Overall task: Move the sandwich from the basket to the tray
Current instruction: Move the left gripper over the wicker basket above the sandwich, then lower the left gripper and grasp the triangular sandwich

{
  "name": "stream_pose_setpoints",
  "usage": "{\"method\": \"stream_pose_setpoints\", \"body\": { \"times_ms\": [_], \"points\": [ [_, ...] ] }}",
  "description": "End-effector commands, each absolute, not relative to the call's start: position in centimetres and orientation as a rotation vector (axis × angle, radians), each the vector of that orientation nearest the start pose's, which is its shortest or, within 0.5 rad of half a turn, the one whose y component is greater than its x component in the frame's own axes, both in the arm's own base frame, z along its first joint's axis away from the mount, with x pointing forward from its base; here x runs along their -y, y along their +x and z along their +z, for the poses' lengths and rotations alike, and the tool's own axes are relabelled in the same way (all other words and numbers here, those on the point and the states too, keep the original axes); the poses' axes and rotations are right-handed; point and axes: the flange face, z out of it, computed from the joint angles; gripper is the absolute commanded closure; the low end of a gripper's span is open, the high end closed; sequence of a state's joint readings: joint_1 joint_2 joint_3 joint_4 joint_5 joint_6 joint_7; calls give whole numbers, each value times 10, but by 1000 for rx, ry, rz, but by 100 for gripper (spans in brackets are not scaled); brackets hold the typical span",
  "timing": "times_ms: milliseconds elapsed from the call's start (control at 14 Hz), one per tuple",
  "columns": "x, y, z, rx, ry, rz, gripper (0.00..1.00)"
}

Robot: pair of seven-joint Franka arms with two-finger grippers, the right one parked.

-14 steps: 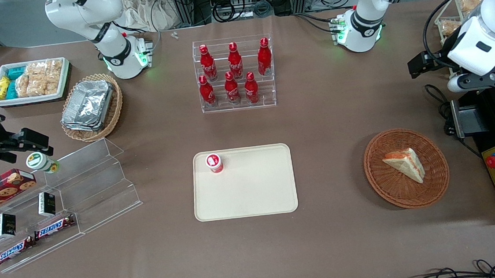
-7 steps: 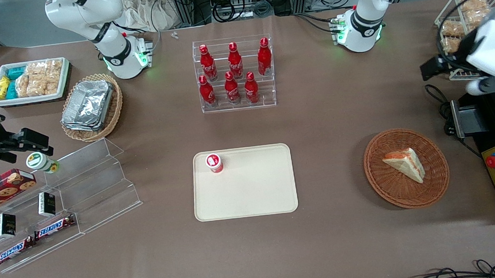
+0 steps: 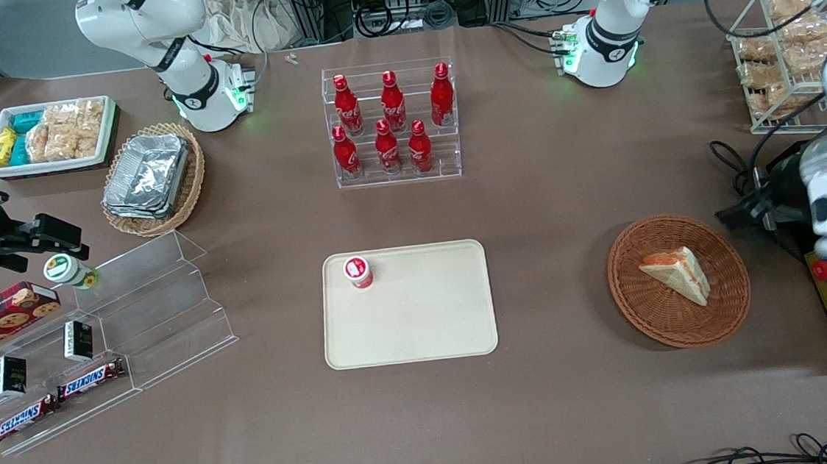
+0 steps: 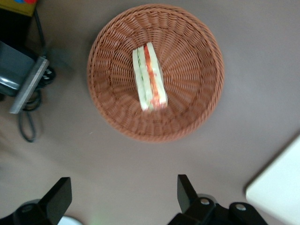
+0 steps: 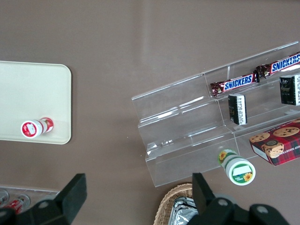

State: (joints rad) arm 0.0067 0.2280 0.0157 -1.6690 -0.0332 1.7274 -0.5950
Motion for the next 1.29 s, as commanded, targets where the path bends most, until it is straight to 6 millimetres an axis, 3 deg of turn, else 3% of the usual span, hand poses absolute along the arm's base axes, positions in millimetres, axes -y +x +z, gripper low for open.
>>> {"method": "stream_pose_setpoints", "body": {
  "times_ms": [0,143,286,571,786,857,1000,1143,1214],
  "points": [
    [-13,622,397,1106,-2860,221,0],
    [-13,637,352,1306,-2774,176,0],
    [-11,643,309,1358,-2704,182,0],
    [-13,635,262,1354,-2686,223,0],
    [-14,629,248,1355,-2682,232,4],
    [-14,629,246,1362,-2686,230,29],
    [-14,630,242,1360,-2691,219,95],
    [-13,632,252,1343,-2708,196,100],
    [-12,634,271,1323,-2727,171,100]
  ]
}}
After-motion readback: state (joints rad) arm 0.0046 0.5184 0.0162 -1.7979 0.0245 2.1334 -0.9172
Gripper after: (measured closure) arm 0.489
